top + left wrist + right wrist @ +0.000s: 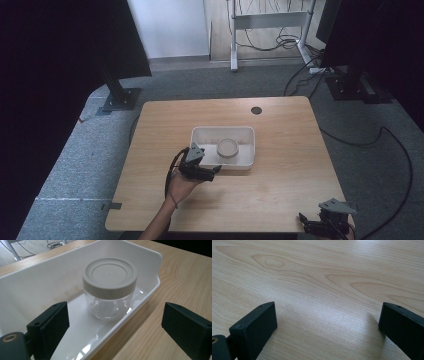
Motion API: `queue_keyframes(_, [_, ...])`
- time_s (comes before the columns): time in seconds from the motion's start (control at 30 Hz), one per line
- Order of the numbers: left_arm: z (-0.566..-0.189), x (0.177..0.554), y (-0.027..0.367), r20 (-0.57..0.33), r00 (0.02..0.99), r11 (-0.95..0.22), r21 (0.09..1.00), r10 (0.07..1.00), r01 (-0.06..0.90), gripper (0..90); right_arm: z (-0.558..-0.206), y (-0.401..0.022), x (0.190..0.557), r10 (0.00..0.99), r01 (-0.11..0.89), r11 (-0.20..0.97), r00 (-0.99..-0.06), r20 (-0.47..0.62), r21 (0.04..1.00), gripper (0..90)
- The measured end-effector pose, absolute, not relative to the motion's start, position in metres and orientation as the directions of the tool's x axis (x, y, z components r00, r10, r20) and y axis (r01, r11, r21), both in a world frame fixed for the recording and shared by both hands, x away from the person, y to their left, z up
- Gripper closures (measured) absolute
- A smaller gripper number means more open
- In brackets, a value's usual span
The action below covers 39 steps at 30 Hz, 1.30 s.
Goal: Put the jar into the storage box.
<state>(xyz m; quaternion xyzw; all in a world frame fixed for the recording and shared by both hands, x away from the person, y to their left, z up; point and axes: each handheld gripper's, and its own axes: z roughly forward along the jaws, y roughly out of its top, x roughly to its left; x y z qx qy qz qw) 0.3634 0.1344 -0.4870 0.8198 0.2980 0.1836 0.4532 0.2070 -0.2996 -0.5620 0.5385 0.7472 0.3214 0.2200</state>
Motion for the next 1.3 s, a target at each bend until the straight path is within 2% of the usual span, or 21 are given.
queue_keyframes(0.23, [-0.492,0.353,0.149,0.023,0.750,-0.398,0.858,0.661,0.324,7.4,-0.562,-0.300,0.207,0.946,0.663,0.214,-0.323,0.017,0.717,1.2])
queue_keyframes(0.73, [-0.513,0.328,0.174,0.063,0.756,-0.446,0.838,0.652,0.315,8.1,-0.562,-0.299,0.207,0.947,0.664,0.212,-0.322,0.017,0.717,1.2])
queue_keyframes(1.3, [-0.544,0.314,0.183,0.045,0.757,-0.501,0.775,0.652,0.386,8.0,-0.562,-0.300,0.207,0.946,0.664,0.213,-0.322,0.017,0.717,1.2])
